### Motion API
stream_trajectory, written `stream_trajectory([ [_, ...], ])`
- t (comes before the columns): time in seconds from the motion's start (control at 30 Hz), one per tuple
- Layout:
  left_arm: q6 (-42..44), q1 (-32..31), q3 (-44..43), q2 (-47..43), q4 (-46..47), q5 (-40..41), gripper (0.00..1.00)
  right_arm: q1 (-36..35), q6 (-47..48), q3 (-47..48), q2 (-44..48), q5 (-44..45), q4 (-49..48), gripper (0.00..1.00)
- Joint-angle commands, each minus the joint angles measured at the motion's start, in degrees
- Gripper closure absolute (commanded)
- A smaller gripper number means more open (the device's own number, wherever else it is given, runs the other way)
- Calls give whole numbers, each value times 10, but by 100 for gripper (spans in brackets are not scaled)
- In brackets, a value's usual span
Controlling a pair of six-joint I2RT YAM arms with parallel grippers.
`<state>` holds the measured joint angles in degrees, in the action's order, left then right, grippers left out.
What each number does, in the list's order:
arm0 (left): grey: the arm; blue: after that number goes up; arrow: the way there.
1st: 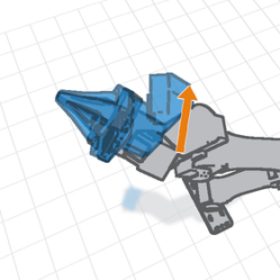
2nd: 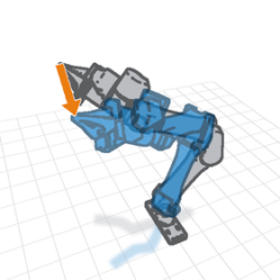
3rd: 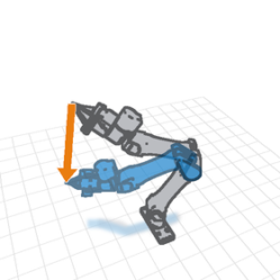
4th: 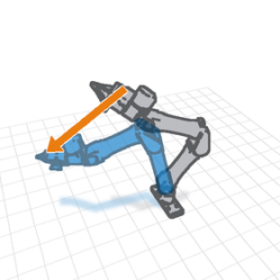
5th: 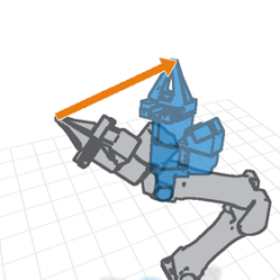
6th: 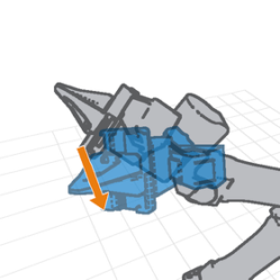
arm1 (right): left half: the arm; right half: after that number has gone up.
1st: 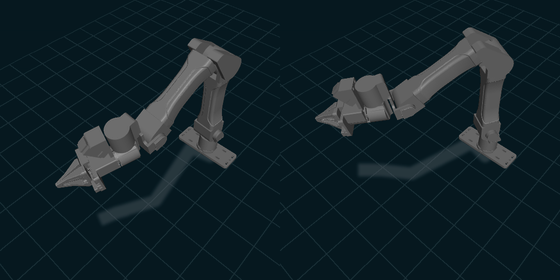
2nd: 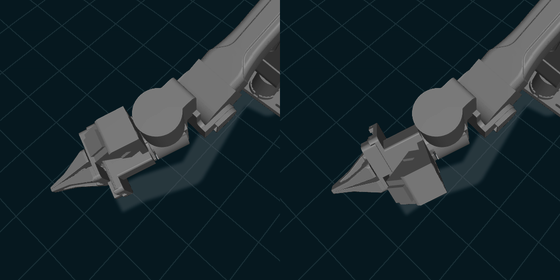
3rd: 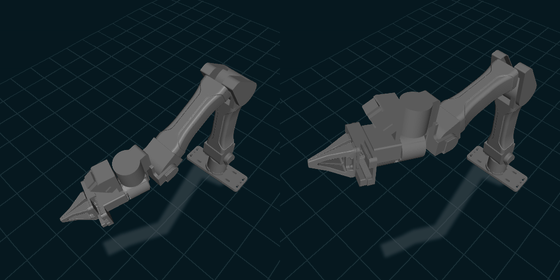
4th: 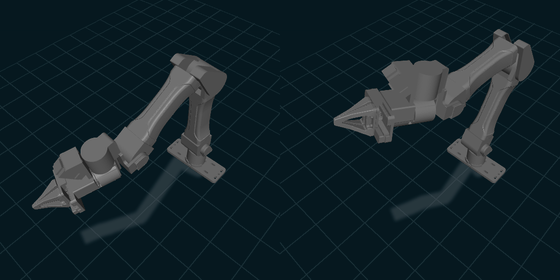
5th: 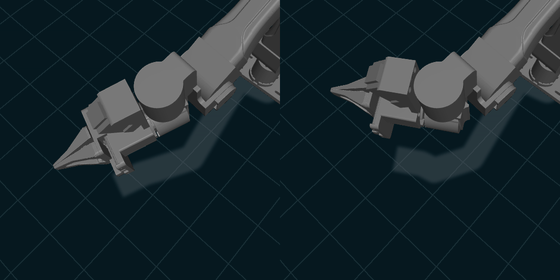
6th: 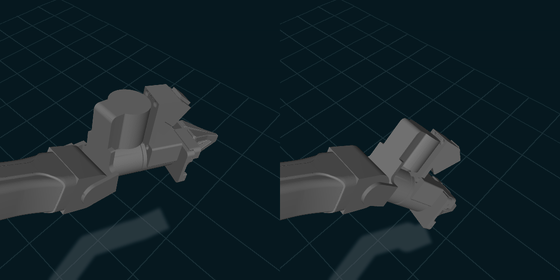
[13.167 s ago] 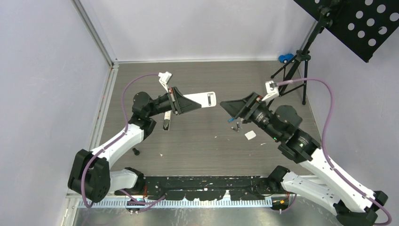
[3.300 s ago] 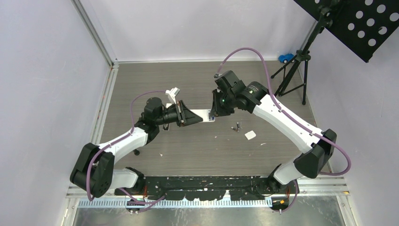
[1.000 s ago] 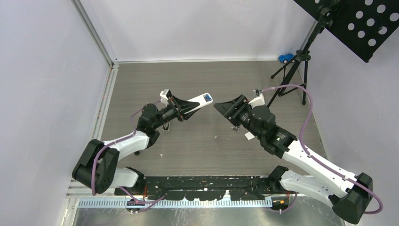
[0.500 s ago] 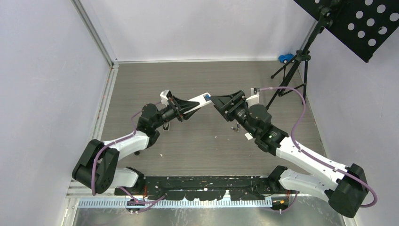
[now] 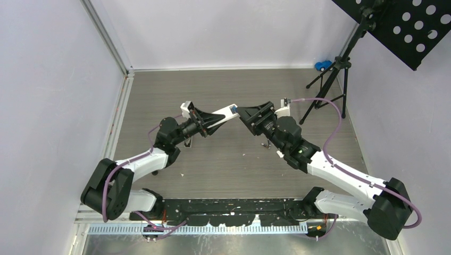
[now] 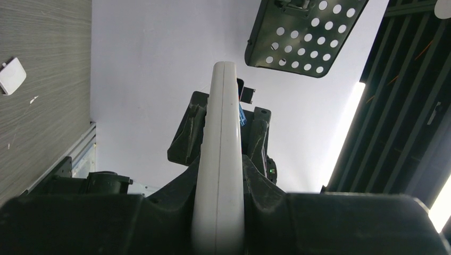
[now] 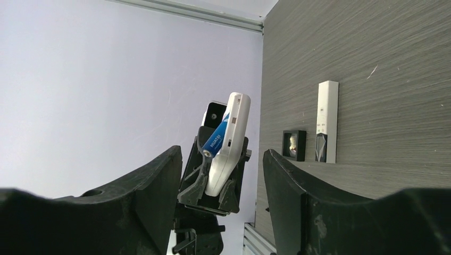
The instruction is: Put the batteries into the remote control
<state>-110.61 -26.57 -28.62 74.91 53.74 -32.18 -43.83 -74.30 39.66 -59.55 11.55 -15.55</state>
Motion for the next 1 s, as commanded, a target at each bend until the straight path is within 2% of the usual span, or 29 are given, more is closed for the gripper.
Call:
stream_trajectory([
  [0.0,-1,-3,-15,-20,42,-11,100,-3,-14,16,-9,27,-47,39],
  [0.47,29,-20,-54,-36,43,-37,100,-3,-33,14,-29,34,-10,54],
  [0.53,31,-20,-58,-41,43,-39,100,-3,-35,8,-30,36,-10,59],
  [0.63,35,-20,-62,-47,43,-40,100,-2,-41,0,-28,37,-9,75],
  [0.7,37,-20,-62,-49,43,-42,100,-3,-47,0,-24,34,0,79],
  [0.83,41,-20,-58,-49,44,-48,100,-3,-48,-4,-7,35,11,78],
  [0.9,44,-20,-53,-48,43,-51,100,-3,-47,-4,2,39,20,72],
  [0.97,59,-20,-50,-47,40,-54,100,-2,-39,0,11,36,27,60],
])
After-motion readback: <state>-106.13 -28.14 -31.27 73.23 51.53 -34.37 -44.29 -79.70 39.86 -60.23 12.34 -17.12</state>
